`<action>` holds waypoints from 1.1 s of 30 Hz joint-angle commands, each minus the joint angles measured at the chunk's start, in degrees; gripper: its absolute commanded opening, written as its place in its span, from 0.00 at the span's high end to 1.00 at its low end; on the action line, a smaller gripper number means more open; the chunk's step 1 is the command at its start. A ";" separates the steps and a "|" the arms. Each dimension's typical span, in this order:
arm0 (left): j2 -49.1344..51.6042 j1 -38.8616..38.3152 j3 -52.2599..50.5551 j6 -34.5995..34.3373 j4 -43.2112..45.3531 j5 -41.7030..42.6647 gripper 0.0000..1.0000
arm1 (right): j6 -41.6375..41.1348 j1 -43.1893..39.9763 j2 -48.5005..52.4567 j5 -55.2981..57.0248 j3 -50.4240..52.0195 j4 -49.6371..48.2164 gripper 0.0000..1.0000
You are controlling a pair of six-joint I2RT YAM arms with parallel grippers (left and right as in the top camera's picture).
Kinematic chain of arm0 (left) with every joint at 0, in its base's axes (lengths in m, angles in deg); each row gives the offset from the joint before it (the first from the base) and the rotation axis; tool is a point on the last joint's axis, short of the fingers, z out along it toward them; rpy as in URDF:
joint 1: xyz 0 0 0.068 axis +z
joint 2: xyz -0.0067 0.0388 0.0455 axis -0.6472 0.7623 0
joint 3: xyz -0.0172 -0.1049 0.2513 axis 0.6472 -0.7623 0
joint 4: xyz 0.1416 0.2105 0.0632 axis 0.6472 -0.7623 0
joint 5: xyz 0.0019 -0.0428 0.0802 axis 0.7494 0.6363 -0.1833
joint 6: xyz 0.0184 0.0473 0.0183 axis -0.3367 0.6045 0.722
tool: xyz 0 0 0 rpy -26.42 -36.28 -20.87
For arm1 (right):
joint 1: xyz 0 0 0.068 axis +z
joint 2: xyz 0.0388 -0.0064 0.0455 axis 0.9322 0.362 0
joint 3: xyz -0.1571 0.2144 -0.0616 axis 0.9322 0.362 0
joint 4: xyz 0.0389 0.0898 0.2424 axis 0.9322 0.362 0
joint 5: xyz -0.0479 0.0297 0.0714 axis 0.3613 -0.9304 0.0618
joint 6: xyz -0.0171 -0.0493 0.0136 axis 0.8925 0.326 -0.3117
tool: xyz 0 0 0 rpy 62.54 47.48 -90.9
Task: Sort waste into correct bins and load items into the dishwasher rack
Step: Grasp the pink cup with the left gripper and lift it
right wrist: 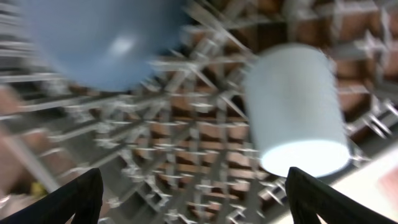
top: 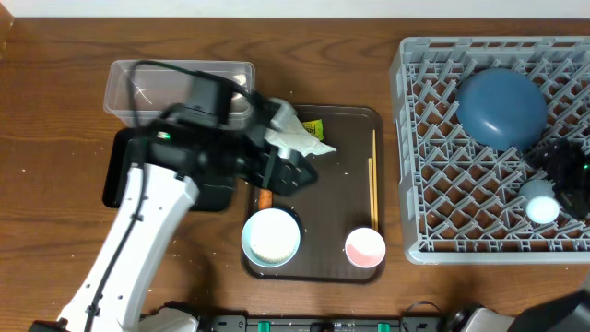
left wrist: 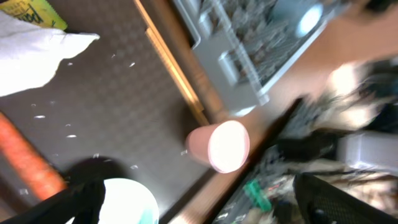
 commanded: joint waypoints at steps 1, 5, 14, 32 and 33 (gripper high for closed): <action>0.44 -8.87 -0.61 0.76 -0.17 -18.16 0.07 | 1.20 3.52 -6.03 -7.10 -2.12 -1.99 0.13; 3.48 -19.02 -0.83 0.79 0.24 -26.12 0.11 | -0.55 7.26 -9.99 -7.10 -2.12 -4.11 0.12; 17.42 -32.09 -0.83 2.25 6.43 -31.71 0.20 | -0.94 10.54 -10.78 -7.08 -2.08 -4.59 0.11; 21.40 -29.70 4.13 0.83 4.52 -28.68 0.94 | 5.03 12.46 -10.75 -7.80 -1.99 -4.59 0.07; 19.74 -28.04 5.22 0.24 3.41 -28.59 0.94 | 6.54 13.29 -10.75 -7.82 -1.92 -4.55 0.07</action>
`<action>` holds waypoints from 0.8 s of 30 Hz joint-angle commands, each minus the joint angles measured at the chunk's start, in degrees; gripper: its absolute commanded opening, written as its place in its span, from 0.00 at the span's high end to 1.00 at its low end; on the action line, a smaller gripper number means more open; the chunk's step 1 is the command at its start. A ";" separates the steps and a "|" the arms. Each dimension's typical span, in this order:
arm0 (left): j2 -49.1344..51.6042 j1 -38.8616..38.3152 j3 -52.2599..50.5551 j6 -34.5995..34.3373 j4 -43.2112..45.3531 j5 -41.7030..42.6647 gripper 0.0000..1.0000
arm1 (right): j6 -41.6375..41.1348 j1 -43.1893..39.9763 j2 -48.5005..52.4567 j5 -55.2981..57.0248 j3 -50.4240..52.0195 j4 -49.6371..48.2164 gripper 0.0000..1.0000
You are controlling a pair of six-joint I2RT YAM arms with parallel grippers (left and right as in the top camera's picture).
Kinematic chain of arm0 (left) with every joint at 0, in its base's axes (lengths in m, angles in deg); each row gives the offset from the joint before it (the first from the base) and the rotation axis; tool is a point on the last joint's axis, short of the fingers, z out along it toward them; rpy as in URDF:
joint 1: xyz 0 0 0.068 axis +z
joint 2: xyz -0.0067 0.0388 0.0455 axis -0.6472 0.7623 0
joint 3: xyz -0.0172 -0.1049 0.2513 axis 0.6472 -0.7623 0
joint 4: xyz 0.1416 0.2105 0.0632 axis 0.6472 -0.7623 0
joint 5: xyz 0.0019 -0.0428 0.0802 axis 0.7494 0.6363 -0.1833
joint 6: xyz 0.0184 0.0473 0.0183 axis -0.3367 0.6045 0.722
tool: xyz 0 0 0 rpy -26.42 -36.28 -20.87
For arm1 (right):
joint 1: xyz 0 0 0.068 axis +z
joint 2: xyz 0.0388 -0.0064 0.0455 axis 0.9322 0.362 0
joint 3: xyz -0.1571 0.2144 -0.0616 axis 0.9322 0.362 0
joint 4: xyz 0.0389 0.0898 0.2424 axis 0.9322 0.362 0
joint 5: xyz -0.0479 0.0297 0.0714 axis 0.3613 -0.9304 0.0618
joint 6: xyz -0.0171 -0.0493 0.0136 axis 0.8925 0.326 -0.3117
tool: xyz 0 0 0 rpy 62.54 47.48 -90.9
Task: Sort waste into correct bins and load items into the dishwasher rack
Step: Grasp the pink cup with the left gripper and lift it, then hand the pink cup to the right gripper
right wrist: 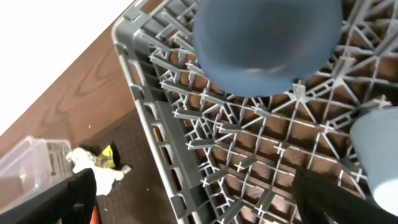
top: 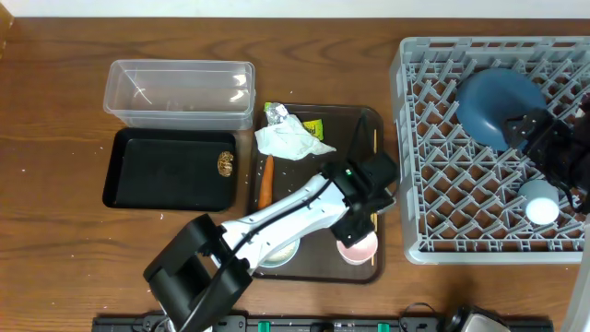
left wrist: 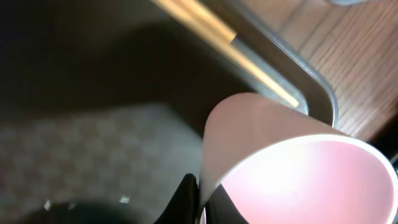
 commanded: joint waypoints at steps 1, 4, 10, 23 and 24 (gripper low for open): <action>-6.86 5.16 5.16 -1.60 -2.16 0.39 0.94 | 6.12 2.89 0.04 -1.36 -0.31 0.11 0.07; -13.14 12.90 5.90 -1.86 -2.32 7.34 0.94 | 11.30 5.70 0.04 -5.55 0.13 -0.15 0.07; -21.11 34.80 5.90 -1.49 -0.50 36.72 0.94 | 27.39 13.64 0.04 -28.37 2.25 -3.04 0.06; -21.07 48.26 5.88 -0.11 -0.44 70.36 0.94 | 26.05 34.67 2.34 -44.17 3.63 -24.50 0.05; -21.07 48.26 5.88 -0.11 -0.44 70.64 0.94 | 26.05 35.56 2.51 -44.15 3.63 -25.38 0.05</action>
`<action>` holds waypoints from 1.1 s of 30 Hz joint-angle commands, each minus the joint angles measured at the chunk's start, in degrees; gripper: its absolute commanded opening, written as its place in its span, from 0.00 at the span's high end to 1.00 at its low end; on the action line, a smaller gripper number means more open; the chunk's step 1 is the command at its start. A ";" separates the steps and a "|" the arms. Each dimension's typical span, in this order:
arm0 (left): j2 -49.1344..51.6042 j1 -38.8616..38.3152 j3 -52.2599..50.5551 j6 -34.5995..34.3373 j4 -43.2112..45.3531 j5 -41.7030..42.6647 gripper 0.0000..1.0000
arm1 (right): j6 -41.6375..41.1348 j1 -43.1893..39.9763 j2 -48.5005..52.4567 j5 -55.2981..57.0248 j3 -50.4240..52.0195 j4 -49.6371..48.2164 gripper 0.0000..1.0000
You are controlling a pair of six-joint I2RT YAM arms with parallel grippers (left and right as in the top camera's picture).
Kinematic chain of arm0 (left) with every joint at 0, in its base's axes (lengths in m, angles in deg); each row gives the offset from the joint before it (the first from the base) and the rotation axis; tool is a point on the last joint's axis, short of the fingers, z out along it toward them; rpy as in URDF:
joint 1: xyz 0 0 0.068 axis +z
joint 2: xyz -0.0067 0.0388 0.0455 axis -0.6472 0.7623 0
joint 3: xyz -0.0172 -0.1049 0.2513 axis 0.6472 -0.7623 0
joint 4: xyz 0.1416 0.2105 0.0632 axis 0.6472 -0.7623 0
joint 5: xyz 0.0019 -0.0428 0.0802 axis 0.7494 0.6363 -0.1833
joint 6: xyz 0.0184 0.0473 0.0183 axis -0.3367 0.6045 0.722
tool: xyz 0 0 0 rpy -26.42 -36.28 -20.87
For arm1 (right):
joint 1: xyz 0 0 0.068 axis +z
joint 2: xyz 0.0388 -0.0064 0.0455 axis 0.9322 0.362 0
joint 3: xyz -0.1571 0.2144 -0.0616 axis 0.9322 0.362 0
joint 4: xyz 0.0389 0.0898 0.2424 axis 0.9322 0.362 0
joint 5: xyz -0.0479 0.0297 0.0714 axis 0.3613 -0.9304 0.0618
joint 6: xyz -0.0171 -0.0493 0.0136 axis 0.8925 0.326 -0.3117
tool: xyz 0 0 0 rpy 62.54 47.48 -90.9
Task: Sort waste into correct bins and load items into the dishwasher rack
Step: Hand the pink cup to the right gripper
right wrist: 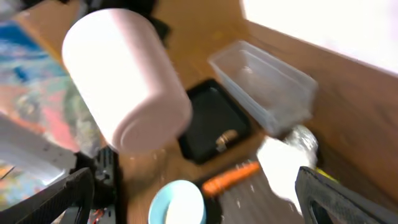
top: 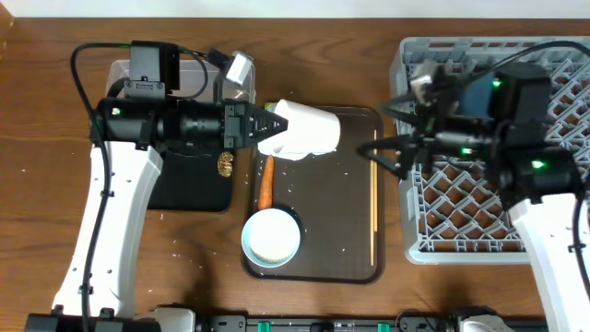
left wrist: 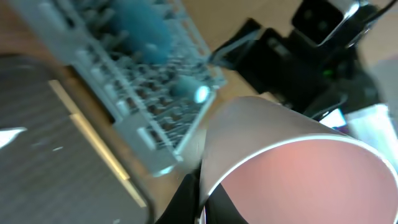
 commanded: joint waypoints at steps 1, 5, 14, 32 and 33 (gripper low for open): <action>0.02 -0.02 0.09 1.03 -0.11 7.98 0.94 | -0.31 5.68 1.01 -3.96 0.28 -4.37 0.05; 0.02 -0.02 0.09 1.01 -0.13 8.17 0.94 | -0.31 9.81 1.81 -3.96 0.28 -8.61 0.05; 0.02 -0.33 0.09 1.03 -0.11 8.98 0.94 | -0.37 16.46 3.96 -3.21 0.28 -15.37 0.26; 0.04 -0.11 0.09 0.79 0.09 -0.76 0.02 | -8.92 -5.03 -5.70 23.47 0.28 3.96 0.40; 0.04 -0.11 0.09 0.79 0.09 -1.29 0.02 | -9.86 -7.10 -6.03 25.57 0.28 5.46 0.40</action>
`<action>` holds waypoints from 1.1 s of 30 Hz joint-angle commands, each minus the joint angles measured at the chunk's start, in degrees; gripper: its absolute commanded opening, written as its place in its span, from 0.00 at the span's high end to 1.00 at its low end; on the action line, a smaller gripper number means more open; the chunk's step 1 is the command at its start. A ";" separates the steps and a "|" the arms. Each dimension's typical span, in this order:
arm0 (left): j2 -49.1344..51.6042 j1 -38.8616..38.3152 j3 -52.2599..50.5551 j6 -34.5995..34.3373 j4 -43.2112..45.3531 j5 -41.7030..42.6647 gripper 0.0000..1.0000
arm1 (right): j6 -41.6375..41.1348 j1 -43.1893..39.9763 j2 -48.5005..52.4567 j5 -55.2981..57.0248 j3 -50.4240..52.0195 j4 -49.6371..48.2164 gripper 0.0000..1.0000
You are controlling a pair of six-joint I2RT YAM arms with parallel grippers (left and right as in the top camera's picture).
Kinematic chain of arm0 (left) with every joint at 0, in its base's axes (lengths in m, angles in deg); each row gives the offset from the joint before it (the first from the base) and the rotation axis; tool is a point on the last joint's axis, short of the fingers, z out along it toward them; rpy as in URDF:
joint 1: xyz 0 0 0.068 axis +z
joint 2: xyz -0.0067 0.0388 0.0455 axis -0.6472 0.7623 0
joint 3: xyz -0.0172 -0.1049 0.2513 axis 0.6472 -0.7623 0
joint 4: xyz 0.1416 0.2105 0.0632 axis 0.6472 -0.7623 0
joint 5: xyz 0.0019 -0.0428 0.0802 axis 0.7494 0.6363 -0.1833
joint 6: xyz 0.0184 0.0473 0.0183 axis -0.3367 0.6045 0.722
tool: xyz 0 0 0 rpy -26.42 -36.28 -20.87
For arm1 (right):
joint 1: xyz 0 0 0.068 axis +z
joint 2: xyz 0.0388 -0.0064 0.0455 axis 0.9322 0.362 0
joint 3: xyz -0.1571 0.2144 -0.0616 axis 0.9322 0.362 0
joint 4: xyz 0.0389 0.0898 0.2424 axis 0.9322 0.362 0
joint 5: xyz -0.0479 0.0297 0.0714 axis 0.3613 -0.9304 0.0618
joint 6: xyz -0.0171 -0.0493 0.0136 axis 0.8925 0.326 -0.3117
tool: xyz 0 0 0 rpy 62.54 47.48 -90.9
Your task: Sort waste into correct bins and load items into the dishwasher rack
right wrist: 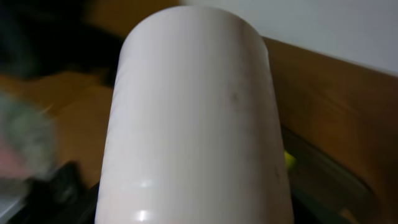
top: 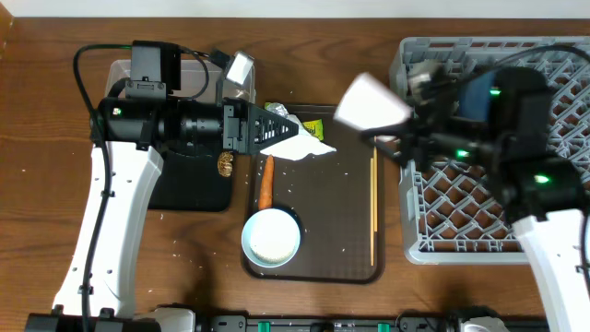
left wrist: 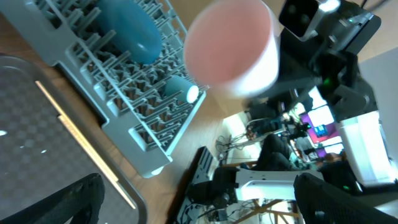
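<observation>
A pink cup [top: 371, 101] hangs in the air over the back right of the brown tray [top: 332, 231], on its side. My right gripper [top: 406, 129] is shut on it, and the cup [right wrist: 193, 124] fills the right wrist view. My left gripper [top: 277, 129] stands open to the left of it with nothing between its fingers; its wrist view looks into the cup's mouth [left wrist: 233, 46]. The grey dishwasher rack [top: 433, 212] at the right holds a blue bowl [left wrist: 134, 31] and a light-blue cup [left wrist: 180, 87].
On the tray lie a white-and-blue bowl [top: 271, 237], a carrot [top: 265, 184], chopsticks [top: 372, 207], crumpled tissue [top: 300, 143] and a yellow wrapper [top: 313, 126]. A clear bin [top: 115, 78] and a black tray [top: 175, 189] sit at the left, partly under my left arm.
The pink cup has passed from my left gripper to my right one. The left gripper is now open and the right one shut on the cup, which sits farther right.
The pink cup stood at the tray's front right while my left gripper hung over the tray and my right was open over the rack. Then the left gripper was at the cup. Then it held the cup aloft, facing the open right gripper, which now holds it.
</observation>
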 commanded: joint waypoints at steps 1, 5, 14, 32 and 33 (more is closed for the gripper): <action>0.04 0.09 0.11 0.79 0.07 -2.58 0.02 | -5.20 -8.37 -2.21 13.62 0.15 4.46 0.40; 0.07 0.09 0.11 0.81 0.07 -2.58 0.02 | -11.65 -19.65 -2.08 26.34 0.15 11.39 0.37; 0.04 0.09 0.11 0.81 0.04 -2.56 0.02 | -25.70 -47.12 3.06 44.52 0.15 16.22 0.35; 0.07 0.09 0.11 0.79 -0.17 -2.54 0.02 | -26.27 -52.94 15.93 37.70 0.09 10.05 0.34; 0.07 0.09 0.11 0.79 -0.17 -2.54 0.02 | -26.27 -52.94 15.56 37.70 0.04 9.53 0.32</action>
